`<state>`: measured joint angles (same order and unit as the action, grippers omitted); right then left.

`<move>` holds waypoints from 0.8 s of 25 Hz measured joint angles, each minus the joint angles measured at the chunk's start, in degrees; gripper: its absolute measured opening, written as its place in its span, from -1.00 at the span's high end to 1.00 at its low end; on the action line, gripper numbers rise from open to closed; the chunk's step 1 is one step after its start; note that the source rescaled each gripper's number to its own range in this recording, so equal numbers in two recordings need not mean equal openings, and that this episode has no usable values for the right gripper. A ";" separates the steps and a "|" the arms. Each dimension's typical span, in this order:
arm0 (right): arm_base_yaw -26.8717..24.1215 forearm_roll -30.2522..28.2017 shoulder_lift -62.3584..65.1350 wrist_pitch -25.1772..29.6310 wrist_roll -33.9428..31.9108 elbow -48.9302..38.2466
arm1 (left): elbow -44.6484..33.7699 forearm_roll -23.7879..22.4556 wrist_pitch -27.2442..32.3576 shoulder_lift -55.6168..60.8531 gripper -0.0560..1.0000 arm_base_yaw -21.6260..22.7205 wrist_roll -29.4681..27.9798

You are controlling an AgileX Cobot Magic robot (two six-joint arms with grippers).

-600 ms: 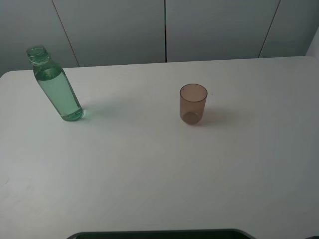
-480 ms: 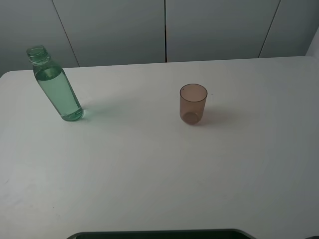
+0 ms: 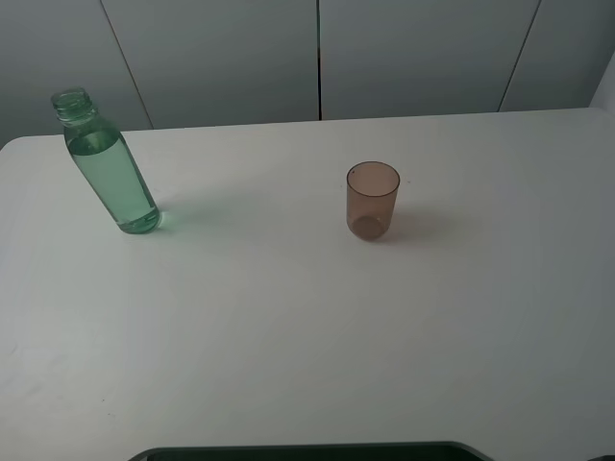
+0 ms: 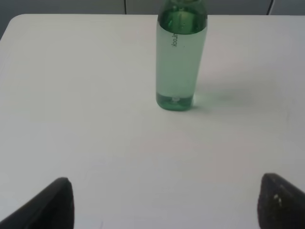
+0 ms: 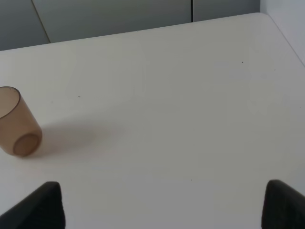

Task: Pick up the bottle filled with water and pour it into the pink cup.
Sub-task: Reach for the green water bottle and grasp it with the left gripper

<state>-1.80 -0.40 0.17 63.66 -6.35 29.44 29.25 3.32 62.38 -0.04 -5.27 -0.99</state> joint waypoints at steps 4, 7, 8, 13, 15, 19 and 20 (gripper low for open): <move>0.00 0.00 0.00 0.00 0.00 0.00 | 3.36 0.24 -1.09 0.09 -0.92 0.00 0.03; 0.00 0.00 0.00 0.00 0.00 0.00 | 6.39 -0.43 -4.86 0.09 -0.92 0.00 0.03; 0.00 0.00 0.00 0.00 0.00 0.00 | 7.06 -0.93 -6.31 0.09 -0.92 0.00 0.03; 0.00 0.00 0.00 0.00 0.00 0.00 | 7.57 -3.63 -17.93 -4.15 -0.92 0.00 0.99; 0.00 0.00 0.00 0.00 0.00 0.00 | 7.57 -3.32 -24.18 -7.54 -0.92 0.00 0.99; 0.00 0.00 0.00 0.00 0.00 0.00 | 7.70 -3.32 -36.46 -15.11 -0.92 0.00 0.99; 0.00 0.00 0.00 0.00 0.00 0.00 | 7.70 -3.32 -39.06 -16.79 -0.92 0.00 0.99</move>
<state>-1.80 -0.40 0.17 63.66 -6.35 29.44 36.95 0.00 23.31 -16.83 -5.27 0.00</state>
